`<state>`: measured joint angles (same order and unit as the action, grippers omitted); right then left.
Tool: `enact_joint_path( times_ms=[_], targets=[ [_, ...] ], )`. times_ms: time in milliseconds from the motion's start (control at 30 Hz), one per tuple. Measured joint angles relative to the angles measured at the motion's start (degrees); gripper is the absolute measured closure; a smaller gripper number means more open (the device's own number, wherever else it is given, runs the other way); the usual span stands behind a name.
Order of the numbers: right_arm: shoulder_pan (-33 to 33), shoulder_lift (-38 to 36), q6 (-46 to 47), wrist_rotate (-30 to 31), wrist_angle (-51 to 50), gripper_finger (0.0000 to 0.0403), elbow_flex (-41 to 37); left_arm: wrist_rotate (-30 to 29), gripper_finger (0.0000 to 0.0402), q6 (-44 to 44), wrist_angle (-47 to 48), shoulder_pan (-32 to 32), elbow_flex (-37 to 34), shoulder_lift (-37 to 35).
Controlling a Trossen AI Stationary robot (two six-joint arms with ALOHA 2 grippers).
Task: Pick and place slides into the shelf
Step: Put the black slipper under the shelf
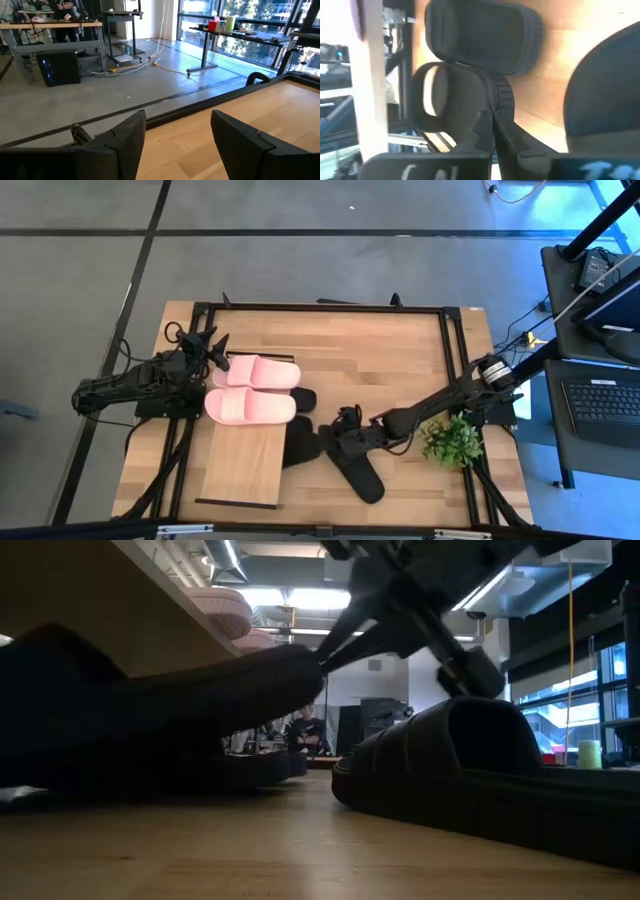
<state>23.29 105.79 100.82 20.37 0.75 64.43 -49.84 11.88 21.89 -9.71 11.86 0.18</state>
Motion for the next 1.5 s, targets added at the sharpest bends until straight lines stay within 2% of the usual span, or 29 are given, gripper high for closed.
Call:
enact_joint_path(
  times_ms=[233, 633, 767, 1267, 1367, 1500],
  targets=[
    [0.0, 1.8, -0.6, -2.6, -11.0, 0.0397, 5.5, 0.0, 0.0185, 0.0, 0.1, 0.0, 0.0, 0.0],
    [0.0, 1.9, -0.7, -2.4, -10.8, 0.0397, 5.8, 0.0, 0.0185, 0.0, 0.2, 0.0, 0.0, 0.0],
    [0.0, 3.8, -0.6, -2.4, -8.0, 0.0401, 5.8, 0.0, 0.0185, 0.0, 0.3, 0.0, 0.0, 0.0],
    [0.0, 5.4, -2.2, -5.8, -4.9, 0.0390, 5.8, 0.0, 0.0185, 0.0, 0.6, 0.0, 0.0, 0.0],
    [0.0, 5.4, -3.6, -5.9, -4.9, 0.0376, 5.8, 0.0, 0.0185, 0.0, 0.6, 0.0, 0.0, 0.0],
    [0.0, 5.4, -3.5, -6.1, -4.9, 0.0330, 5.8, 0.0, 0.0185, 0.0, 0.6, 0.0, 0.0, 0.0]
  ],
)
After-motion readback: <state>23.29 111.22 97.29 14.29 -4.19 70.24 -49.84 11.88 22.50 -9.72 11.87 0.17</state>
